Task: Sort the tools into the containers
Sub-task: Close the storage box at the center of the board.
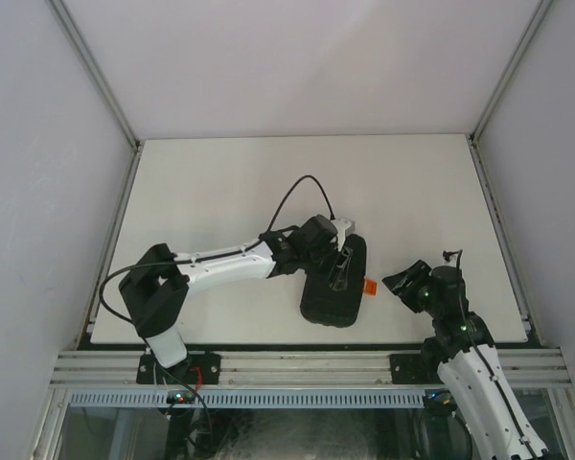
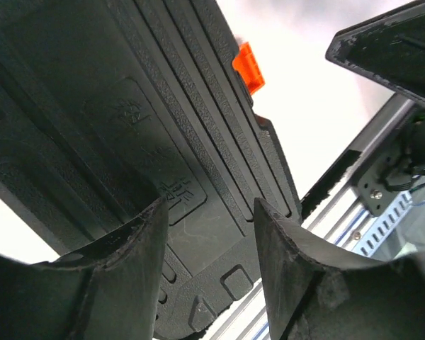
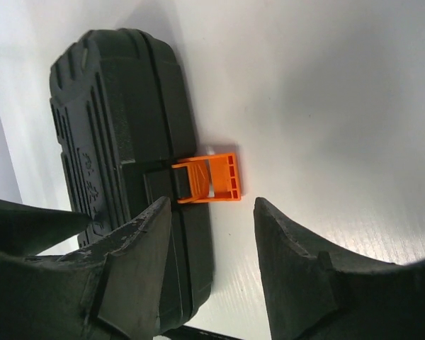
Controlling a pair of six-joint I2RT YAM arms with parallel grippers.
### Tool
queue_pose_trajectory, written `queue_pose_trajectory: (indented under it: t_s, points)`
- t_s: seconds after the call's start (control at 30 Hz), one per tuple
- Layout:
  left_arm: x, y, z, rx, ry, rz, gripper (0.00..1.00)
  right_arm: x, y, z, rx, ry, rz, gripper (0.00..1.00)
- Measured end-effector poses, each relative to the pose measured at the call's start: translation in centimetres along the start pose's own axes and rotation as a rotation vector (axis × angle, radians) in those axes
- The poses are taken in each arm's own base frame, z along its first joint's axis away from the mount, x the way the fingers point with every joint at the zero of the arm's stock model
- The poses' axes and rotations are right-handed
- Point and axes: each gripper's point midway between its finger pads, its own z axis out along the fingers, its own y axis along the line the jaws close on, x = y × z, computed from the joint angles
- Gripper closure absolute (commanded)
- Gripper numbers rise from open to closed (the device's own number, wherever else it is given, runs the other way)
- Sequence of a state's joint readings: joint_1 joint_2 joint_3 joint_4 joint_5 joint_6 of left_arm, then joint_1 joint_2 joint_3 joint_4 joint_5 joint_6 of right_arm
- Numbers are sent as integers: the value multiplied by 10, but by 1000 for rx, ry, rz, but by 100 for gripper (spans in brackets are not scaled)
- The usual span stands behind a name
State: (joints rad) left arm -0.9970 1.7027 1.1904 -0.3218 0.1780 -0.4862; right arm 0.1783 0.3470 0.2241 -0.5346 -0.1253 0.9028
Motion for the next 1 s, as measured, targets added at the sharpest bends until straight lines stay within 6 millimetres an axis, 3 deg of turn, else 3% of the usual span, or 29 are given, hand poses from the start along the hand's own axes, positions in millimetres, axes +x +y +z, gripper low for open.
queue_pose_trajectory:
  t_s: [0.07,0.4,0.53,0.67,1.0]
  points:
    - [6,1,6,-24,21,20,43,3,-2,1,8,20,-4,49]
    - [-3,9,16,-120,10,57,45,11,-7,9,41,80,-13,45]
    - [-5,14,17,-146,-8,57,48,16,-7,19,23,102,1,51]
    - [-7,18,19,-163,-34,44,48,34,-15,31,25,175,42,54]
    - [-8,25,17,-153,-103,-8,49,45,6,42,-45,266,1,54]
